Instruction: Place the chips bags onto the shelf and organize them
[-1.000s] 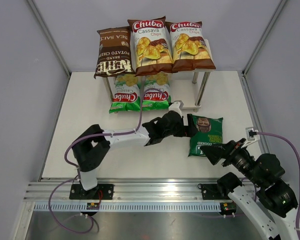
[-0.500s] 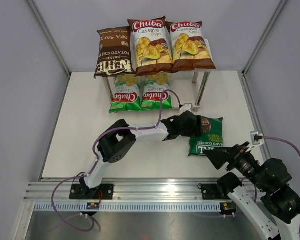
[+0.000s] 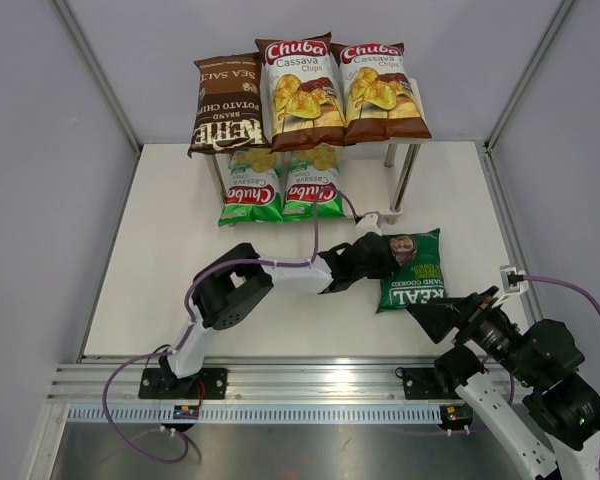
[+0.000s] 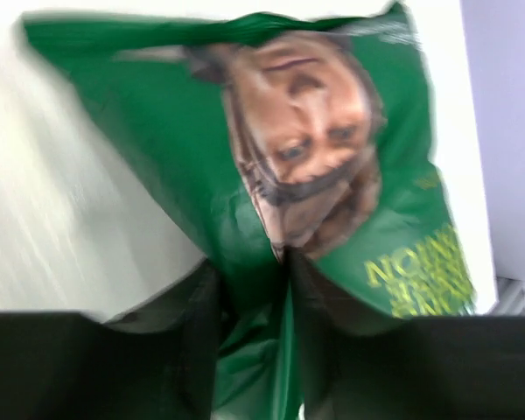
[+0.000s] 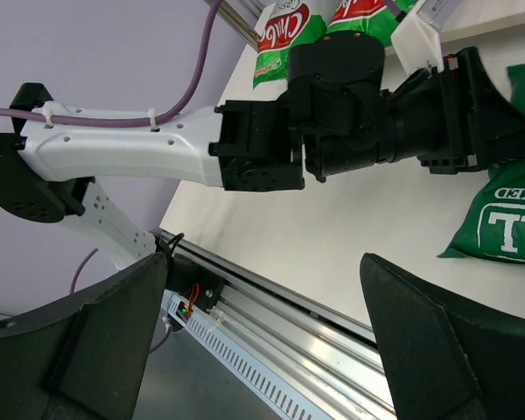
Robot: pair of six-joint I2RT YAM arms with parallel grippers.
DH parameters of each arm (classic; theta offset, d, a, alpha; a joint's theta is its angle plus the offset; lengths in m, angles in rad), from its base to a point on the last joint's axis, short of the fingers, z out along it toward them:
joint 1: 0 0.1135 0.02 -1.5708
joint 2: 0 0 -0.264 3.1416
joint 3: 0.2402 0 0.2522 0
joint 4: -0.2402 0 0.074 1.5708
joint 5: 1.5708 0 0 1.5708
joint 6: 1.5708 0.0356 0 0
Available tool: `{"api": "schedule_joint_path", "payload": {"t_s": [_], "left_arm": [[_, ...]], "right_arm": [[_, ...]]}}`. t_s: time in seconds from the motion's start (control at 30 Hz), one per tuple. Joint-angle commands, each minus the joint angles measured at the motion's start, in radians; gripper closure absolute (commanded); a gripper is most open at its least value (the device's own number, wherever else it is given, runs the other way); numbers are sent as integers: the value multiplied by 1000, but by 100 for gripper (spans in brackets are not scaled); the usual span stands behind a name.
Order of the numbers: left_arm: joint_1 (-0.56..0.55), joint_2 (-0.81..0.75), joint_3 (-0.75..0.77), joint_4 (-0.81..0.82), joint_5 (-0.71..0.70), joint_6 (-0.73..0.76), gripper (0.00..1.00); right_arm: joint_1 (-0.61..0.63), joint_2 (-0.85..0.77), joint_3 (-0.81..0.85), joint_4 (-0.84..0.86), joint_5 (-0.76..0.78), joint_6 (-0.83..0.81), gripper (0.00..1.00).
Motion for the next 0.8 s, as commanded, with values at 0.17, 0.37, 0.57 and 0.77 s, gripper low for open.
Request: {"api": "schedule_joint_path", "payload": {"t_s": [0.17, 0.37, 0.57, 0.77], "left_arm": [[-80, -239, -219, 62, -181, -11, 99], [-150, -501, -410, 39, -305, -33, 100], [-190, -821, -586, -60, -462, -88, 100], [-189, -1148, -705, -204, -661, -106, 100]], "right_arm": [[-3, -14, 2, 14, -16, -19, 1], [-2, -15, -37, 35, -4, -11, 0], [-3, -5, -119, 104, -25, 27, 1], [-2, -3, -236, 297, -124, 174, 1]]}}
